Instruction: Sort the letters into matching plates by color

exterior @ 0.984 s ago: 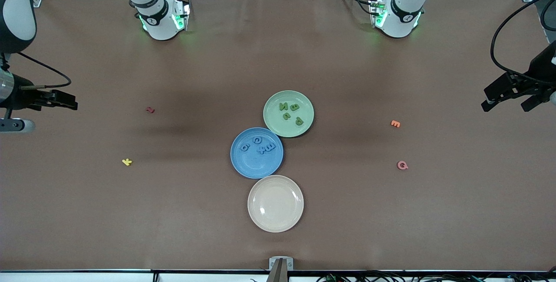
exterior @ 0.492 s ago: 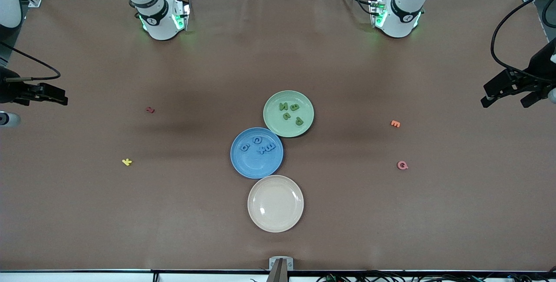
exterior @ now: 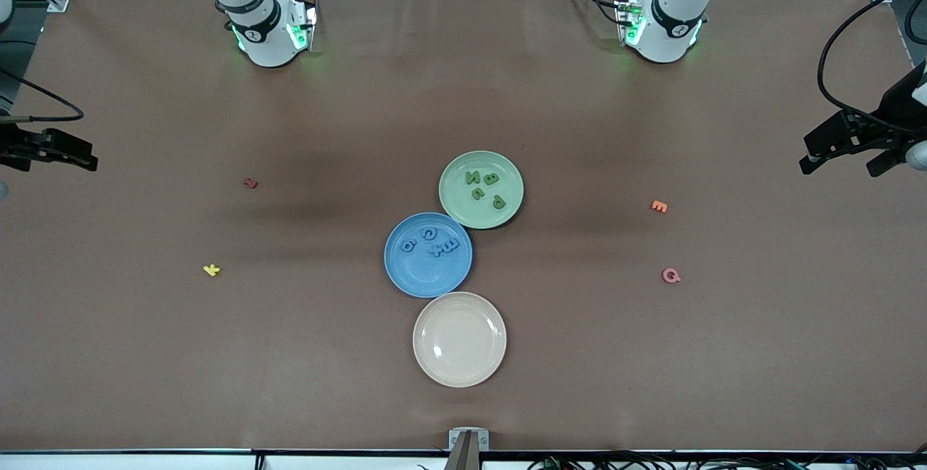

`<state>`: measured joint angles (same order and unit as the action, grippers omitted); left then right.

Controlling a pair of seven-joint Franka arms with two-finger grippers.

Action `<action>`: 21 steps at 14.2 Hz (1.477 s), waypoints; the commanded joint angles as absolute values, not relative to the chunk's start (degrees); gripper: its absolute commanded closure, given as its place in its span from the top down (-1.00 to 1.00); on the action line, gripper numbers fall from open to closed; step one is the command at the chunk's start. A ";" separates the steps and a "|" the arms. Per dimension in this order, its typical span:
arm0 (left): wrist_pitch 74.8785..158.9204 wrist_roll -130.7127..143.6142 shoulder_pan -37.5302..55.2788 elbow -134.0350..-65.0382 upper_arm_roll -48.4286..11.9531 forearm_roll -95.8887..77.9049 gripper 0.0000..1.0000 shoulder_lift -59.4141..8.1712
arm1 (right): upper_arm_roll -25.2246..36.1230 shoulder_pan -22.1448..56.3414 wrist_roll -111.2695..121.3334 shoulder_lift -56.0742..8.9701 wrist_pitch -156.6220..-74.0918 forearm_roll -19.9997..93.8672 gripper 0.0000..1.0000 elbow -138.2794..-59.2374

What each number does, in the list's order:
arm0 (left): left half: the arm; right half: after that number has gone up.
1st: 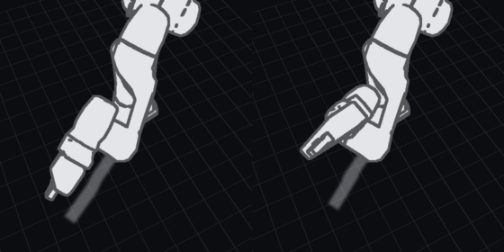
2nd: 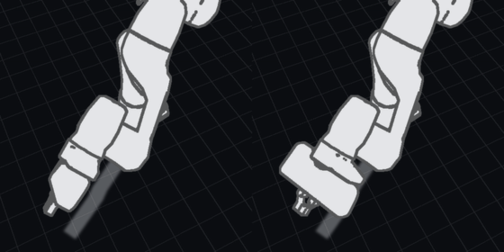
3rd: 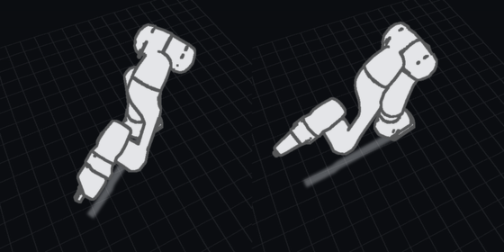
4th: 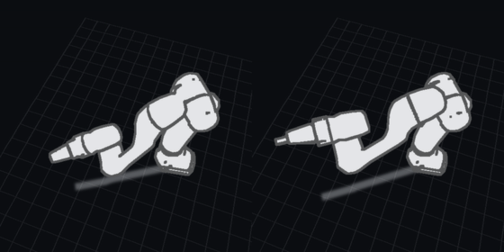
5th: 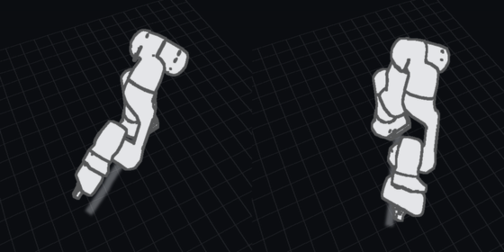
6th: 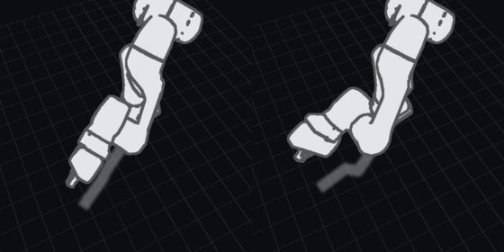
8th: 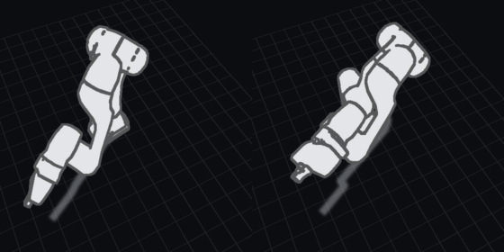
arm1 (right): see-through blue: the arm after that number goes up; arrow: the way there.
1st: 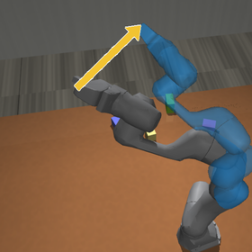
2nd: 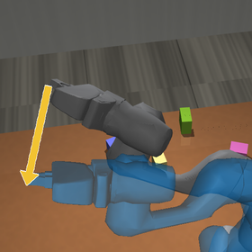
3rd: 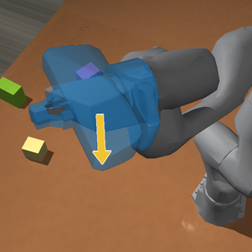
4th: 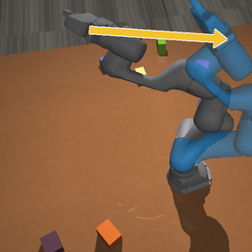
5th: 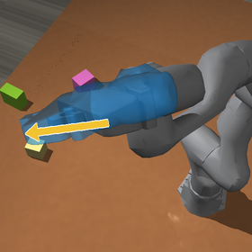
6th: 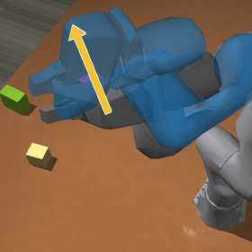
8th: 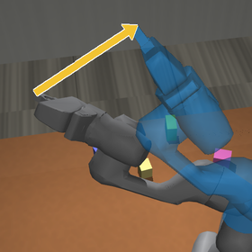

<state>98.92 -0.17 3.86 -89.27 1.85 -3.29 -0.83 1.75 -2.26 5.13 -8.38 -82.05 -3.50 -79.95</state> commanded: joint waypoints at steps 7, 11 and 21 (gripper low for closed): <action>97.73 -1.05 4.04 -88.68 1.85 -2.11 0.99 -0.18 | 1.41 -3.34 5.62 -8.44 -79.98 -1.06 1.00 -76.29; 97.73 -1.05 4.04 -88.68 1.93 -2.20 0.99 -0.18 | 1.41 -3.25 5.27 -8.09 -77.97 -0.62 1.00 -77.61; 97.73 -1.05 4.04 -88.68 1.93 -2.20 0.99 -0.18 | 1.32 -3.16 5.63 3.16 -77.87 -1.05 1.00 -86.57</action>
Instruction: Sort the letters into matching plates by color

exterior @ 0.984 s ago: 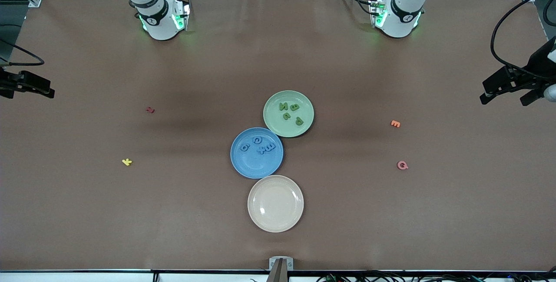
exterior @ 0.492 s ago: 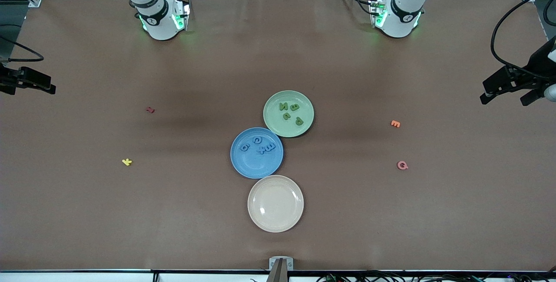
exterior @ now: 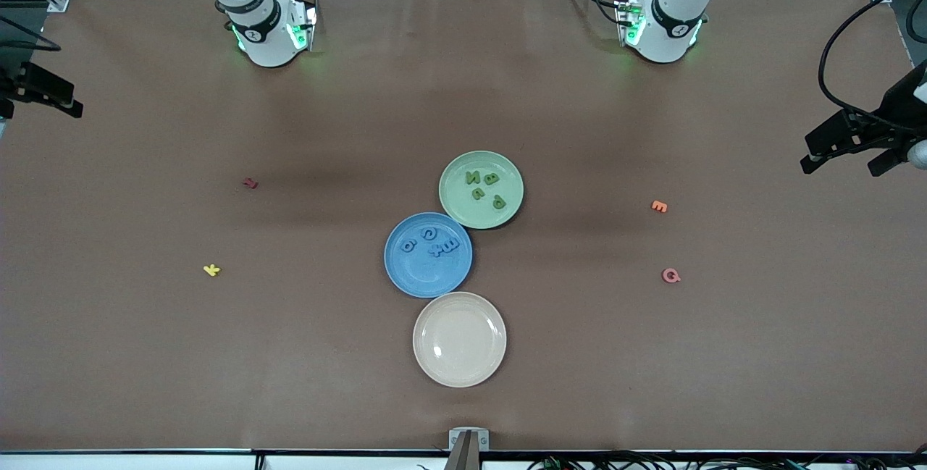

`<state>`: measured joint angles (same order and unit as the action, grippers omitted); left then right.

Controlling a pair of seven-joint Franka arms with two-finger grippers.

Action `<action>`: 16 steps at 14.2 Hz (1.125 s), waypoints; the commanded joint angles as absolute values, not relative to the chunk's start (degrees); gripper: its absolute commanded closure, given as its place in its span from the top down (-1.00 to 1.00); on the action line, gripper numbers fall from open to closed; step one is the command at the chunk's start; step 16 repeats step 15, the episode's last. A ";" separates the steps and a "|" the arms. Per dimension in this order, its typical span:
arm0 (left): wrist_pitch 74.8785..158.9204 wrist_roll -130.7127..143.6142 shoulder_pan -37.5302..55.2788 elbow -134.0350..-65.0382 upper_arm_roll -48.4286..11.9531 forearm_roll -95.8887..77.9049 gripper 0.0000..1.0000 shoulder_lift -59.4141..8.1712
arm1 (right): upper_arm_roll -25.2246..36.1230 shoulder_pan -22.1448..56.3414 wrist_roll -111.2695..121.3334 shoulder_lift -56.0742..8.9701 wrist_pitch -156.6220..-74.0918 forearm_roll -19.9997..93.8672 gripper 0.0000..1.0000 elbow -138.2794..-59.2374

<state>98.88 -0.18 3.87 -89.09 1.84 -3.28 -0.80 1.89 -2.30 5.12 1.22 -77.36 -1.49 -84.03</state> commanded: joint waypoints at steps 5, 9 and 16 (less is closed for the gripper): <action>97.73 -1.05 4.04 -88.68 1.93 -2.20 0.99 -0.18 | 1.41 -3.60 5.80 3.52 -78.31 -1.32 1.00 -86.66; 97.73 -1.05 3.96 -88.68 2.02 -2.20 0.99 -0.26 | 1.32 -3.52 5.71 3.60 -78.84 -1.23 1.00 -86.66; 97.73 -1.14 3.96 -88.68 2.02 -2.20 0.99 -0.26 | 1.32 -3.52 5.63 4.57 -79.01 -0.35 1.00 -86.66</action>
